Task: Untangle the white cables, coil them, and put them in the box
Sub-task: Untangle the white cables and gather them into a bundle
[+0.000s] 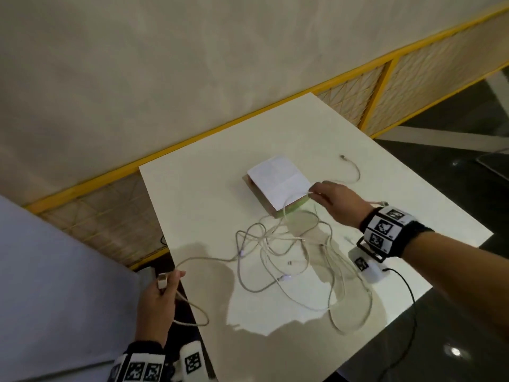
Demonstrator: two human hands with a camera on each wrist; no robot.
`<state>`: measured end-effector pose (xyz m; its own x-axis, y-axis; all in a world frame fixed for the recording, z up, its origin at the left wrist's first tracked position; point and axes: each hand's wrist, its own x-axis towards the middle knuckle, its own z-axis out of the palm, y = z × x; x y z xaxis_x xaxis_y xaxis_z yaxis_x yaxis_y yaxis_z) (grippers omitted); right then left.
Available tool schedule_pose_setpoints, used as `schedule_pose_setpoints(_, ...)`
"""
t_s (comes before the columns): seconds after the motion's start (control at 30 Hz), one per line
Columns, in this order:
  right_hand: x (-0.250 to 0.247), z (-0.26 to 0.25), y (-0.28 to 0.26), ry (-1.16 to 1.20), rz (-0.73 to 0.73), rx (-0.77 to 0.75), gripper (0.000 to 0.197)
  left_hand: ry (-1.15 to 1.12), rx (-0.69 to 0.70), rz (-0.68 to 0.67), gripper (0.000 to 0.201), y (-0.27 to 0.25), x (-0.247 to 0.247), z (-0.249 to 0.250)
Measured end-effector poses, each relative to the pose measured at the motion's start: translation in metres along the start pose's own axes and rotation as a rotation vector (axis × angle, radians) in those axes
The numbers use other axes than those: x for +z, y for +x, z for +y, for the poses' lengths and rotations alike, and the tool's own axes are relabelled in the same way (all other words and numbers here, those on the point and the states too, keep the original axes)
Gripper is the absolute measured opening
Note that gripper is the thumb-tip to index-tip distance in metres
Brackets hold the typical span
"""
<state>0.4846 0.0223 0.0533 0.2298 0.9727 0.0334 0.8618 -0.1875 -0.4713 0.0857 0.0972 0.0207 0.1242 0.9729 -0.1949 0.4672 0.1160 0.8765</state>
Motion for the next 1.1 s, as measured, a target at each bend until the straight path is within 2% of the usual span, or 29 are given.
schedule_pose_setpoints(0.07, -0.011, 0.027, 0.011, -0.249, 0.031, -0.003, 0.028, 0.045, -0.017, -0.018, 0.024, -0.004, -0.006, -0.009)
schedule_pose_setpoints(0.13, -0.006, 0.048, 0.019, -0.377, -0.062, 0.070, 0.029, 0.085, -0.060, -0.056, 0.027, -0.008, -0.010, -0.020)
schedule_pose_setpoints(0.27, 0.030, 0.049, 0.014, -0.374, -0.402, 0.273, 0.039, 0.113, -0.102, -0.055, 0.027, -0.013, -0.011, -0.030)
schedule_pose_setpoints(0.33, 0.047, 0.039, 0.006, -0.405, -0.425, 0.311, 0.052, 0.116, -0.082, -0.090, 0.030, -0.016, -0.010, -0.021)
schedule_pose_setpoints(0.4, 0.046, 0.028, -0.002, -0.432, -0.282, 0.341, 0.058, 0.111, -0.025, -0.145, 0.035, -0.019, -0.011, -0.005)
schedule_pose_setpoints(0.5, 0.021, 0.009, -0.012, -0.366, 0.077, 0.441, 0.062, 0.058, 0.031, -0.172, 0.027, -0.022, -0.009, 0.023)
schedule_pose_setpoints(0.57, 0.009, -0.017, -0.018, -0.171, 0.372, 0.388, 0.062, 0.013, 0.063, -0.190, 0.021, -0.023, -0.002, 0.040)
schedule_pose_setpoints(0.6, 0.007, -0.039, -0.021, 0.010, 0.422, 0.297, 0.063, -0.012, 0.081, -0.215, 0.018, -0.024, 0.003, 0.047)
schedule_pose_setpoints(0.63, 0.009, -0.064, -0.026, 0.195, 0.339, 0.165, 0.063, -0.050, 0.092, -0.260, 0.019, -0.024, 0.008, 0.055)
schedule_pose_setpoints(0.67, 0.015, -0.092, -0.032, 0.291, 0.142, 0.004, 0.065, -0.091, 0.112, -0.302, 0.027, -0.024, 0.014, 0.060)
schedule_pose_setpoints(0.73, 0.039, -0.135, -0.039, 0.162, -0.266, -0.276, 0.073, -0.123, 0.156, -0.323, 0.043, -0.022, 0.027, 0.067)
schedule_pose_setpoints(0.77, 0.053, -0.145, -0.039, 0.091, -0.390, -0.322, 0.073, -0.116, 0.172, -0.313, 0.037, -0.022, 0.032, 0.071)
schedule_pose_setpoints(0.8, 0.062, -0.146, -0.036, 0.072, -0.458, -0.295, 0.068, -0.114, 0.180, -0.300, 0.026, -0.020, 0.035, 0.072)
schedule_pose_setpoints(0.83, 0.066, -0.142, -0.034, 0.123, -0.466, -0.224, 0.057, -0.132, 0.179, -0.286, 0.020, -0.018, 0.034, 0.071)
schedule_pose_setpoints(0.9, 0.068, -0.123, -0.033, 0.239, -0.384, -0.065, 0.031, -0.192, 0.162, -0.240, 0.028, -0.012, 0.026, 0.064)
schedule_pose_setpoints(0.97, 0.066, -0.100, -0.042, 0.235, -0.281, -0.030, 0.017, -0.242, 0.133, -0.140, 0.030, -0.006, 0.011, 0.056)
schedule_pose_setpoints(1.1, 0.053, -0.049, -0.064, 0.110, -0.291, 0.122, 0.032, -0.254, 0.103, 0.049, 0.031, 0.001, -0.030, 0.034)
